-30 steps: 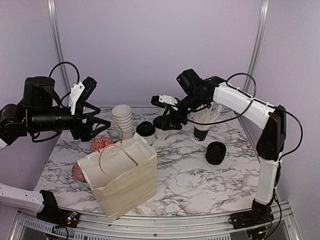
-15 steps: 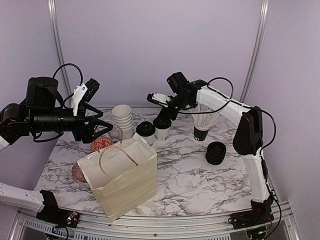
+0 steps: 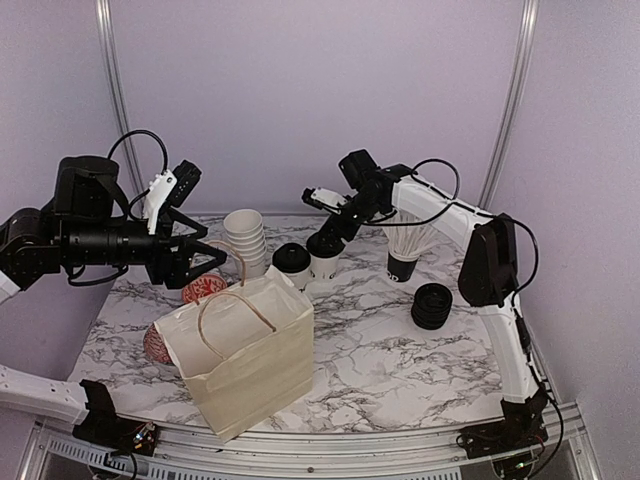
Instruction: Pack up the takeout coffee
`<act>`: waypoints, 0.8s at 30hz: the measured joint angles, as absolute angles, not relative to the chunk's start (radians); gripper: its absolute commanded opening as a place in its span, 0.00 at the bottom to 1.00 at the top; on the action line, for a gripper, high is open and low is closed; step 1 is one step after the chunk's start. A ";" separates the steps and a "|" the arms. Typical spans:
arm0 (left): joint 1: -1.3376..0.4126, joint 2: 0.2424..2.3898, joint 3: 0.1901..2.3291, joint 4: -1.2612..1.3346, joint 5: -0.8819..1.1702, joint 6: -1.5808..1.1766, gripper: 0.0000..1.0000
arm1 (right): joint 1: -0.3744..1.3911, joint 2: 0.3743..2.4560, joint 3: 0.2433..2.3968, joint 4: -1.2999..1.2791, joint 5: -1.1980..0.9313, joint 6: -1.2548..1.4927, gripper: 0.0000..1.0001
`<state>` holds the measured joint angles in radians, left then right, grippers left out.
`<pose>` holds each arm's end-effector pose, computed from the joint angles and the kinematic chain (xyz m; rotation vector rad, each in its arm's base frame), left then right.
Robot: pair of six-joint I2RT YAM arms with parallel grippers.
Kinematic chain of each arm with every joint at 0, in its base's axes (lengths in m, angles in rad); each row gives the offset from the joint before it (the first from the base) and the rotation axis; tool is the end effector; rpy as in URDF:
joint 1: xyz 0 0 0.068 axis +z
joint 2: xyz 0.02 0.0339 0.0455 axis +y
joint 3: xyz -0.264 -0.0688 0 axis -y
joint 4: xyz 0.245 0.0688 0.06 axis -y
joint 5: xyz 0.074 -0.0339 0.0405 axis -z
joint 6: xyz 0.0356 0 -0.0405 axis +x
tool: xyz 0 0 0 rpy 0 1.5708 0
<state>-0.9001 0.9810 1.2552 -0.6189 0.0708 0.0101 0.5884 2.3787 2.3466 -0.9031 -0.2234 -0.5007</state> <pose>0.1197 -0.1550 0.4200 0.9105 1.7489 -0.6599 0.4300 0.2964 0.2605 -1.3734 2.0897 0.3161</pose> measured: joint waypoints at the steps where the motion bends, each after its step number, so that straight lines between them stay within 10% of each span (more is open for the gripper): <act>1: -0.900 0.981 1.253 -0.619 0.071 0.010 0.77 | 0.588 2.381 2.348 -0.903 -0.228 -0.500 0.95; 24: -0.900 0.962 1.230 -0.657 0.043 -0.044 0.75 | 0.588 2.290 2.208 -0.922 -0.291 -0.481 0.64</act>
<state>-0.9001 0.9615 1.2304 -0.6575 0.0425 -0.0437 0.5884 2.2902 2.2082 -0.9218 -0.2913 -0.4812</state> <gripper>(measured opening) 0.754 0.699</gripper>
